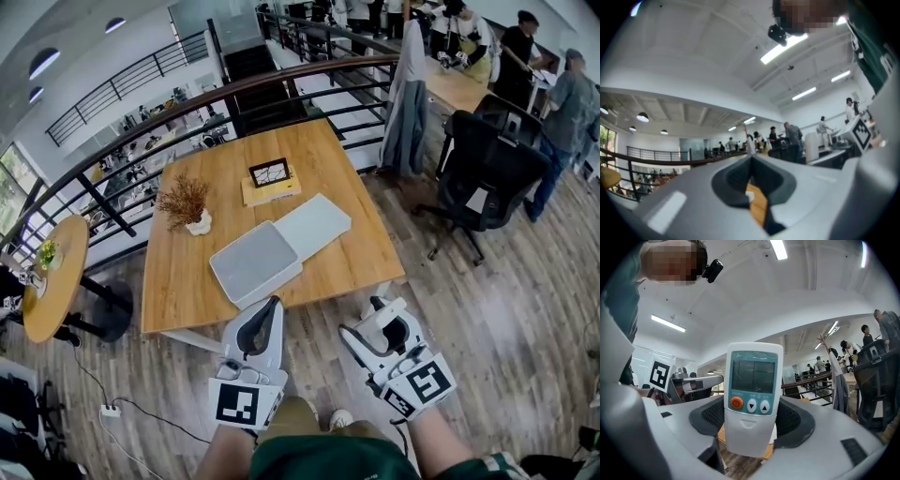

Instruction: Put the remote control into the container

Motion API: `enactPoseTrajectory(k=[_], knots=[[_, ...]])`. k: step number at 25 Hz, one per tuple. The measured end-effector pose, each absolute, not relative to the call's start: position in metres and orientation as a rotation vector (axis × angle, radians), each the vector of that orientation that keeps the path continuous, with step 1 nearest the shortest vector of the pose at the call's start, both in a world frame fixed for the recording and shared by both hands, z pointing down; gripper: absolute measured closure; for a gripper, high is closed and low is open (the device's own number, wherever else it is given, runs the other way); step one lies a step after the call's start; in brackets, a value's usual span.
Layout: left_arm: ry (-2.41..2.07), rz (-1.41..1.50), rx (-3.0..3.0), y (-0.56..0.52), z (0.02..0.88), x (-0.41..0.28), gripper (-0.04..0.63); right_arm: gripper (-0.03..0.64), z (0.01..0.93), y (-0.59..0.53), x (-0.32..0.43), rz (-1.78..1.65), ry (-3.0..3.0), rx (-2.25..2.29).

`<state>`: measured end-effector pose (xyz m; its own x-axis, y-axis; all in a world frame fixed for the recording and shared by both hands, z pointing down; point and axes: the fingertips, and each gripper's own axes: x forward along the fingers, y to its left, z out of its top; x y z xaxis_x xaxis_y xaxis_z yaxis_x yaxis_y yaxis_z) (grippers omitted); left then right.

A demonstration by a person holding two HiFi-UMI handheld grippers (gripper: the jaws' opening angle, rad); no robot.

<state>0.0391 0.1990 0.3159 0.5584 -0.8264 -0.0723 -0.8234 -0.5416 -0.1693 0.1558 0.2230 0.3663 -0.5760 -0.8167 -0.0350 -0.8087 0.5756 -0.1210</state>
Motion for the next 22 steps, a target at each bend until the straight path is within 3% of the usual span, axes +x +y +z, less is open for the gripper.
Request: enactPoseTrajectory(k=[22], knots=[[1.379,0.097,-2.566,0.172,0.298,0.029,0.597,0.313,0.358,0.207,0.156,-0.051,2.709,-1.439]])
